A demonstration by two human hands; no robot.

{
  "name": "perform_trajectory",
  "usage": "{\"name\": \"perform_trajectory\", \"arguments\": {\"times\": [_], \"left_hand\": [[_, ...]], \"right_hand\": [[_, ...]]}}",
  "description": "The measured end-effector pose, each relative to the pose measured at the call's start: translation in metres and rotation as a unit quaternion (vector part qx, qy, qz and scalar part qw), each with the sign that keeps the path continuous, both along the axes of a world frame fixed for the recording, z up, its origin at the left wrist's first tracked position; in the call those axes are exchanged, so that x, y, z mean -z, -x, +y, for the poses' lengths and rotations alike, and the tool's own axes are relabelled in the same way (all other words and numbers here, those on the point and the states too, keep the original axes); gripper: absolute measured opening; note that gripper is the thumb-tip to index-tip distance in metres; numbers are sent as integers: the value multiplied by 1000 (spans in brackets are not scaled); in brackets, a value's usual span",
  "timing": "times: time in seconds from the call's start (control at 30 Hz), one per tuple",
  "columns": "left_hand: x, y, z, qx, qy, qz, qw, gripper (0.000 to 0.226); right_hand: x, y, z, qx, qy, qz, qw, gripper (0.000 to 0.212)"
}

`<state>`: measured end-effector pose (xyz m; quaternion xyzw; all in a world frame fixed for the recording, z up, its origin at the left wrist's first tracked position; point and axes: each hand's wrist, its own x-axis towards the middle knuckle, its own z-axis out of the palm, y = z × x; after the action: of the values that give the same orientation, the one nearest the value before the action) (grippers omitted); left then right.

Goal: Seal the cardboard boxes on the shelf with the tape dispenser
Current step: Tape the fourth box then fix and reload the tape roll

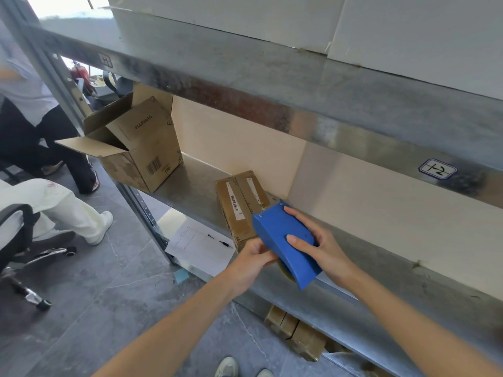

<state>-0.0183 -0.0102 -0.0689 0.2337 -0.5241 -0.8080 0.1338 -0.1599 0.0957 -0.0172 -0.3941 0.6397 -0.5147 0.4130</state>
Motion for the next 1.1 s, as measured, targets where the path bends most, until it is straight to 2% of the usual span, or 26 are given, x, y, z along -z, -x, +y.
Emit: {"name": "perform_trajectory", "arguments": {"times": [0.17,0.3,0.5,0.63,0.9,1.1], "left_hand": [[5,1,1,-48,-3,-8,999,26],[12,-3,-2,-86,-62,-8,994,33],[8,-6,-6,17,-150,-15,988,37],[7,-4,-9,72,-138,-64,986,46],[6,-6,-13,23,-72,-88,993,26],[4,-7,-22,50,-5,-92,995,31]], "right_hand": [[0,-1,-1,-1,3,16,1000,55],[-4,-1,-3,10,28,-17,999,54],[-8,2,-9,3,24,-8,1000,55],[-5,1,-10,-3,23,-42,999,55],[-12,-1,-14,5,39,-50,998,56],[-15,6,-18,3,29,-24,999,56]]}}
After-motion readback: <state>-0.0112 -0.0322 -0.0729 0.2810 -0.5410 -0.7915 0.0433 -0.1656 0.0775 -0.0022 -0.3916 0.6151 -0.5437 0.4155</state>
